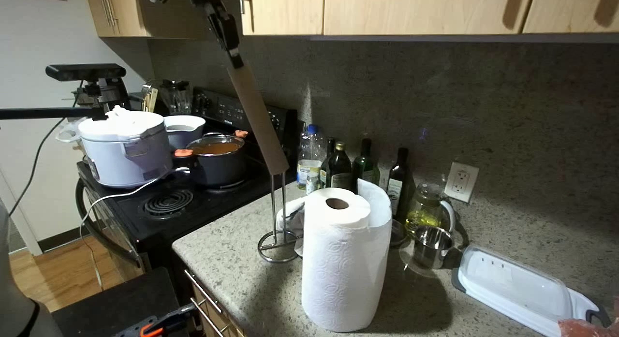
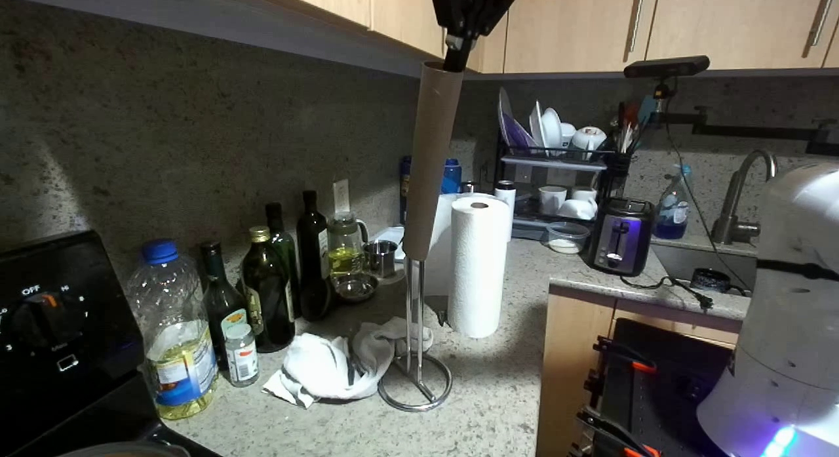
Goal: Remove the empty paper roll off of the holder then put the empty paper roll on the holder
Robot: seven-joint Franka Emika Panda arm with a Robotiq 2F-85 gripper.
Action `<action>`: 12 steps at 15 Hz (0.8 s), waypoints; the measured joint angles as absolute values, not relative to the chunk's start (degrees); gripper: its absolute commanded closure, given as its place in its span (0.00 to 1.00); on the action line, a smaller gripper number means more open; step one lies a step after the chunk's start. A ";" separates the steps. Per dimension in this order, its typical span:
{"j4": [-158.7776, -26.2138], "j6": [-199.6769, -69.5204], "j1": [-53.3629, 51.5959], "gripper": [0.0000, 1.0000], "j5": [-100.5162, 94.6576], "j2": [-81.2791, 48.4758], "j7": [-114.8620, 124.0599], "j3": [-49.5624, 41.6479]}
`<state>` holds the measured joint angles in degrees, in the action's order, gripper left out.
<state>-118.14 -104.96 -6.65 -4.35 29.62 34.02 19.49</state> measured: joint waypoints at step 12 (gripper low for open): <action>-121.36 -110.70 -5.96 1.00 2.58 29.16 28.35 10.84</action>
